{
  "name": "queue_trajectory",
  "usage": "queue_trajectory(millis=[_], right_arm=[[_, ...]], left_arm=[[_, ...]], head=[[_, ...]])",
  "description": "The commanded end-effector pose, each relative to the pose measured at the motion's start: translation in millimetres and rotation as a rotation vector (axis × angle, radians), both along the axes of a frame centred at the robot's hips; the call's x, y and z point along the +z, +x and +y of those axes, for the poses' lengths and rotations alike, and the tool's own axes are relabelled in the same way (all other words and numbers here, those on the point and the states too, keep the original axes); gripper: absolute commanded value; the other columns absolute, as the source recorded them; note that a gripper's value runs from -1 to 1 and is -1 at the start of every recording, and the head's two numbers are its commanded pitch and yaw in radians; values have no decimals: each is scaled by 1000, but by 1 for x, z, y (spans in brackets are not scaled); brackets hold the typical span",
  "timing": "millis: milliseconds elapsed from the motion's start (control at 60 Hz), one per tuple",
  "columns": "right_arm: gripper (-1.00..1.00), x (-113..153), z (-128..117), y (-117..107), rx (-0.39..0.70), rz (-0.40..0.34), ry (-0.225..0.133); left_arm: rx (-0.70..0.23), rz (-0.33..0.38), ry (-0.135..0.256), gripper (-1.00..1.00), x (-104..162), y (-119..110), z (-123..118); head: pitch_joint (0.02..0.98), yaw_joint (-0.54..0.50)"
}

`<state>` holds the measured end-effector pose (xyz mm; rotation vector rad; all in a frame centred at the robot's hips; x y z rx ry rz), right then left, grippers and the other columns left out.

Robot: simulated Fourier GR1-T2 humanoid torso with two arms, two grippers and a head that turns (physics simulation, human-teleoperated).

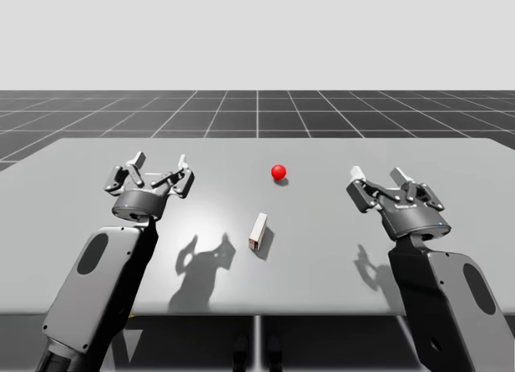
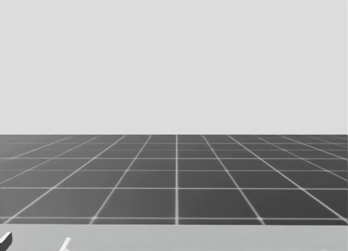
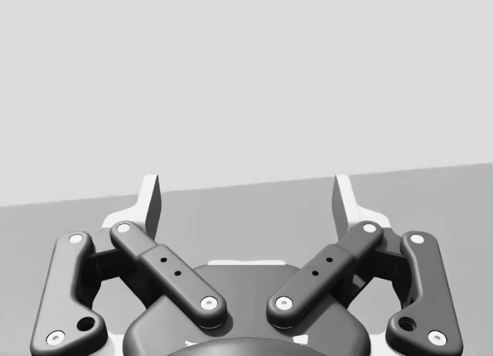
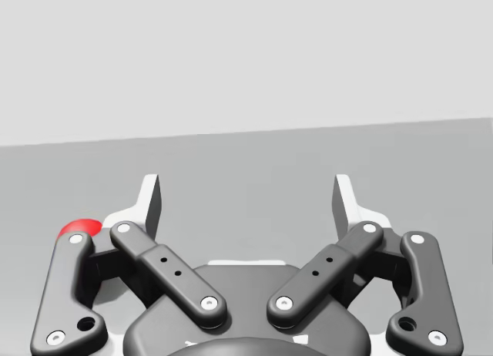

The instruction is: Watch the red light. When it turns green, pick up the object.

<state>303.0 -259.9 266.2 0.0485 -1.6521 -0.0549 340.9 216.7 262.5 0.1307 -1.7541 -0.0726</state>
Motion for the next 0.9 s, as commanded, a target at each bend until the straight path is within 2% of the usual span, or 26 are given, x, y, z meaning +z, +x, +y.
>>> queue_trajectory(millis=[17, 100, 150, 250, 583, 800, 900], right_arm=[[-1000, -7, -4, 0, 20, 44, 17], [-1000, -5, -4, -1, 19, 33, 24], [-1000, -4, -5, -1, 8, 28, 4], [-1000, -4, -6, -1, -1, 34, 10], [-1000, -4, -6, 0, -10, 31, -11], [-1000, -4, -5, 0, -8, 32, -19], [-1000, -5, -5, 0, -9, 32, -22]], left_arm=[[12, 27, 10, -1000, -7, 5, 2], [11, 27, 9, -1000, -7, 5, 2], [11, 27, 8, -1000, -7, 5, 2], [11, 29, 10, -1000, -7, 5, 2], [-2, 33, 26, -1000, -7, 4, 0], [-15, 28, 30, -1000, -6, 2, -2], [-19, 27, 30, -1000, -6, 1, -2]], head=[[93, 12], [99, 12], [107, 12], [150, 7], [437, -34], [558, -100], [585, -111]])
